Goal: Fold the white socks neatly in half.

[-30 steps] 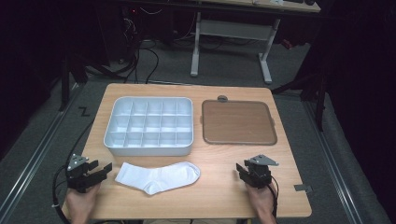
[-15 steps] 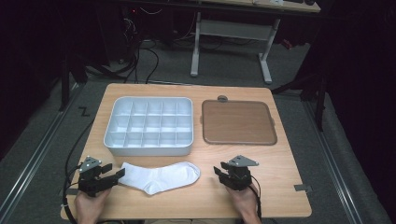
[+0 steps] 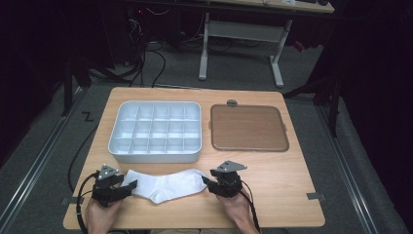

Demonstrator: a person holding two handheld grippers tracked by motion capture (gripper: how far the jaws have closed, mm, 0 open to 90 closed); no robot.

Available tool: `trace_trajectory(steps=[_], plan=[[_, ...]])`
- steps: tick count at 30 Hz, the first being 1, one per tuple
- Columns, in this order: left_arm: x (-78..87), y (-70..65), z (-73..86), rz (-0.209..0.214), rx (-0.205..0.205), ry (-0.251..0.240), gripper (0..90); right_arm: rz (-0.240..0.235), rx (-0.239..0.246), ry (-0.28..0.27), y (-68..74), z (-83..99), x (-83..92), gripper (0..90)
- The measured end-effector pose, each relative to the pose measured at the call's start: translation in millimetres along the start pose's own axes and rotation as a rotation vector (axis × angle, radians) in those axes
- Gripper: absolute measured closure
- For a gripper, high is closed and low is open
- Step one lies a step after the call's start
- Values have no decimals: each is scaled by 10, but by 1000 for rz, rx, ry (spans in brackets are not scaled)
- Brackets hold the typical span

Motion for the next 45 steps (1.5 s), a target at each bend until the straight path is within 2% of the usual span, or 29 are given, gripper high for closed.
trace_trajectory(steps=[2,6,9,12,17,19,28,33,39,45], plan=[[4,6,3,-5,-12,-14,421,-10,-4,23,19,8,-55,545],[16,-13,29,-18,-32,-20,467,-6,22,51,64,23,-114,555],[22,-23,40,-23,-38,-22,506,17,55,70,99,54,-144,599],[10,-27,36,-32,-34,-9,533,1,58,77,108,54,-165,653],[3,-57,46,-27,-24,7,639,-11,64,84,134,63,-157,736],[-1,-69,50,-17,-17,24,670,-4,88,81,153,67,-151,794],[-25,-108,53,16,19,49,771,-6,83,80,126,68,-126,857],[-33,-151,59,40,48,53,783,-7,64,80,79,81,-89,861],[-67,-216,73,61,61,59,785,10,51,73,-2,88,-30,862],[-117,-340,82,91,75,53,786,26,29,67,-99,114,28,862]])
Point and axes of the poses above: each handheld gripper's, and its own axes: x roughly backward along the jaws, z roughly out of its underside, y roughly to its left, the point moved 8 cm from there along -x, roughly forward along the jaws, and after that the axes turned 10 degrees about z, right-handed, at the moved point
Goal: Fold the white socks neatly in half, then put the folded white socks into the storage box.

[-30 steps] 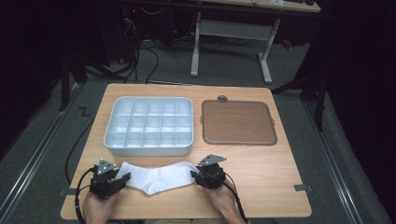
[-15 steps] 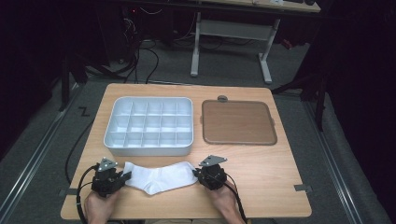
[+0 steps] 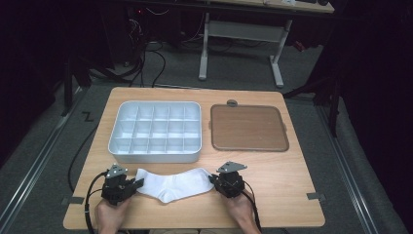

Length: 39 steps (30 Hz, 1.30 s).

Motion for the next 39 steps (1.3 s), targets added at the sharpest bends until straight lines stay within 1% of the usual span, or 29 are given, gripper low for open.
trace_trajectory(steps=[4,5,7,11,13,14,16,20,22,25,29,32,34,39], plan=[[-49,-76,9,18,-7,4,787,15,-1,-2,-71,37,36,862],[-63,-93,11,23,-1,5,787,17,-6,1,-89,47,42,862],[-86,-117,17,28,-3,8,787,20,-21,3,-114,63,57,862],[-120,-168,26,41,4,8,786,21,-33,0,-176,89,83,862],[-137,-185,35,43,5,12,787,21,-40,2,-205,107,88,862],[-148,-197,40,46,-1,14,786,22,-44,4,-211,112,93,862],[-163,-220,45,50,-1,15,786,28,-40,0,-237,120,108,862],[-202,-257,63,59,-5,25,786,35,-55,-2,-275,135,131,862],[-225,-278,76,63,-4,30,786,42,-52,-3,-300,147,147,862],[-253,-328,91,76,-2,32,786,48,-62,-2,-345,175,165,862],[-290,-369,117,81,3,38,786,54,-73,2,-406,208,183,862],[-323,-399,136,91,6,45,785,64,-74,6,-441,228,208,861],[-355,-418,152,96,10,48,785,69,-84,6,-468,239,223,861],[-423,-450,190,103,15,56,784,93,-82,8,-547,267,235,860]])
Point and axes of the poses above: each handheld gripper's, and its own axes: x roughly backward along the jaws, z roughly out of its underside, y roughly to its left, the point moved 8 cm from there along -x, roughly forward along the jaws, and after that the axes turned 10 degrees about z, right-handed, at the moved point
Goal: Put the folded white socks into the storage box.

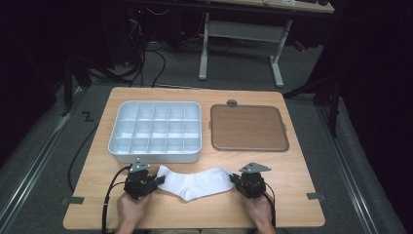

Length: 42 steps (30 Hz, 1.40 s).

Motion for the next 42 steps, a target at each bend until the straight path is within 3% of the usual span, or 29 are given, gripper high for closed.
trace_trajectory(steps=[12,19,21,25,27,30,34,37,42], plan=[[-97,-32,49,10,-3,9,778,50,11,7,-121,10,-10,858],[-125,-19,88,-12,-26,14,754,74,27,12,-125,50,-59,843],[-126,-13,77,-16,-27,8,725,77,27,17,-127,50,-54,822],[-105,16,40,-36,-37,-9,584,84,-1,14,-149,40,-40,714],[-67,17,1,-44,-49,-28,533,87,-11,-7,-148,16,-1,668],[-9,-23,-33,-41,-36,-42,506,99,-20,-49,-124,-58,87,623],[-27,8,-19,-65,-11,-41,484,80,6,-108,19,-222,213,622],[-51,38,7,-86,8,-38,479,2,17,-127,230,-315,240,670],[-68,30,42,-90,-7,-35,484,-107,73,-103,620,-351,124,735]])
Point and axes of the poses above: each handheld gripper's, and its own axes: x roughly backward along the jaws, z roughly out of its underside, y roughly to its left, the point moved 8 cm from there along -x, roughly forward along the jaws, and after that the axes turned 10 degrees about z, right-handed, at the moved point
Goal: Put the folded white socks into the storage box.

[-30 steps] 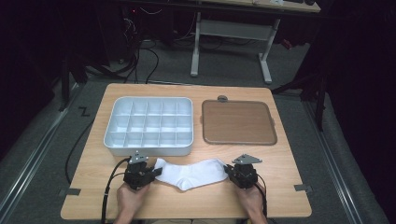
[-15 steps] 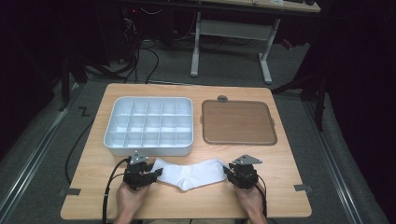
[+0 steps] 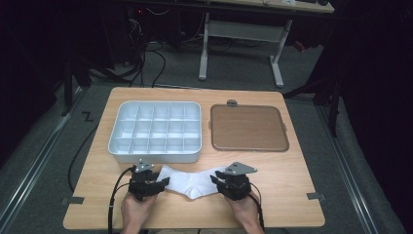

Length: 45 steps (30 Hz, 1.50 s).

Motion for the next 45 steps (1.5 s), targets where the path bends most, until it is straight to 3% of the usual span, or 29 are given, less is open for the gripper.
trace_trajectory(steps=[3,4,6,10,14,22,25,30,37,45], plan=[[-3,-7,19,3,-31,7,511,-44,24,23,179,5,-133,755],[0,-10,39,5,-68,8,520,-59,25,29,246,5,-175,760],[1,-12,54,2,-93,7,531,-75,41,35,332,3,-237,770],[-2,-9,55,-5,-104,1,559,-101,53,42,472,-7,-329,780],[-2,-2,50,-13,-103,-2,599,-89,76,56,505,6,-395,781],[-7,-10,49,-4,-75,11,710,-61,76,80,437,94,-414,789],[-4,-6,39,1,-41,19,734,-56,73,83,412,129,-421,805],[-2,-6,38,10,-19,31,767,-40,78,76,404,147,-419,837],[47,-38,16,49,13,45,783,-28,78,82,418,154,-412,850],[133,-173,-125,105,37,20,785,-24,87,77,425,155,-412,853]])
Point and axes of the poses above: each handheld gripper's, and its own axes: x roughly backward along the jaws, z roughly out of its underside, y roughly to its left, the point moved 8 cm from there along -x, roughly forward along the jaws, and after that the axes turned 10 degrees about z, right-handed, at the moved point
